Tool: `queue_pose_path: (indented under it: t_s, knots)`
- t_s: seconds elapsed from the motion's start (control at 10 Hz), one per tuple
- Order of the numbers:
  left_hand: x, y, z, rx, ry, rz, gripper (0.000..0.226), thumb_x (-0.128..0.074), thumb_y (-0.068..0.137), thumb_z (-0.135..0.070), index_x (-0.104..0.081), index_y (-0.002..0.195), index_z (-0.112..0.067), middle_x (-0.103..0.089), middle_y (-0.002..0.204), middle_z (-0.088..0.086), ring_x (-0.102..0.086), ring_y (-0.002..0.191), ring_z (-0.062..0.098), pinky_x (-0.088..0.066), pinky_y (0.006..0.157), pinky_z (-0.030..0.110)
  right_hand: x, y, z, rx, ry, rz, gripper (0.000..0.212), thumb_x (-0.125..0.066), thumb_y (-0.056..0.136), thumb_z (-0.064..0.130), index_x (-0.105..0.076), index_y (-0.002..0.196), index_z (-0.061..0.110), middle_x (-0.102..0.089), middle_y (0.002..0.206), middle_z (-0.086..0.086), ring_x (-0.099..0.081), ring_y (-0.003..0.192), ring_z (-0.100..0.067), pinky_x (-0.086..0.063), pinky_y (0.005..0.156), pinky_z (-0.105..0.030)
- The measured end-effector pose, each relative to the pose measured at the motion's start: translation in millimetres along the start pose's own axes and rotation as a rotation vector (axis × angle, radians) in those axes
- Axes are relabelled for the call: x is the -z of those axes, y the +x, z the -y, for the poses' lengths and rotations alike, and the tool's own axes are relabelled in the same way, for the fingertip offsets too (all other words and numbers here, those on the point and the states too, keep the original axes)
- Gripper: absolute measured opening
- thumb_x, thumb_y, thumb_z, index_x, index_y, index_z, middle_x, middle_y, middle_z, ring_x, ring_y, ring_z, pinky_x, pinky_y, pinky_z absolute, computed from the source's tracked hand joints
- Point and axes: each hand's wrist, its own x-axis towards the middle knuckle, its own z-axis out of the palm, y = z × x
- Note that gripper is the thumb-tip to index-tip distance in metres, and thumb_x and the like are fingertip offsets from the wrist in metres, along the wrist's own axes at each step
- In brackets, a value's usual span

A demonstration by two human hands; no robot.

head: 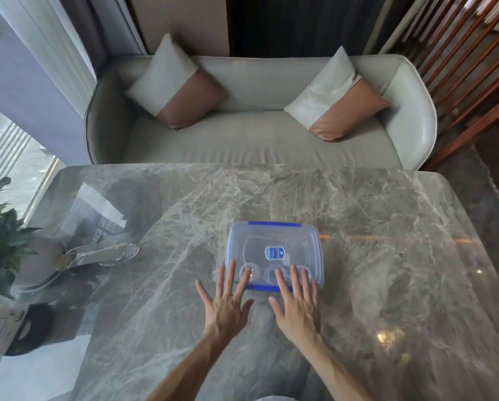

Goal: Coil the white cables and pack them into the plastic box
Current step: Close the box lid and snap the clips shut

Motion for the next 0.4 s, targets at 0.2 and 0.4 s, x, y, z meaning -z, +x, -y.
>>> queue_pose_path:
  t_s: [0.2,0.4]
  knots:
    - [39,50,12,0.084,0.114,0.078,0.077,-0.025,0.091,-0.070,0.020,0.148,-0.046,0.031,0.159,-0.002,0.027,0.147,0.027,0.013,0.095,0.082,22,66,9,0.019,-0.103,0.166,0.071,-0.024,0.095,0.067,-0.001,0.157,0.039,0.002,0.169,-0.004,0.002,0.155,-0.028,-0.002,0.123,-0.048]
    - [79,59,4,0.042,0.106,0.286,0.074,-0.027,0.091,-0.073,-0.002,0.154,-0.043,0.010,0.165,0.004,0.014,0.151,0.032,0.016,0.105,0.074,63,79,16,0.020,-0.061,0.412,0.067,-0.028,0.095,0.066,-0.007,0.155,0.046,-0.004,0.168,-0.003,-0.009,0.153,-0.029,-0.012,0.121,-0.050]
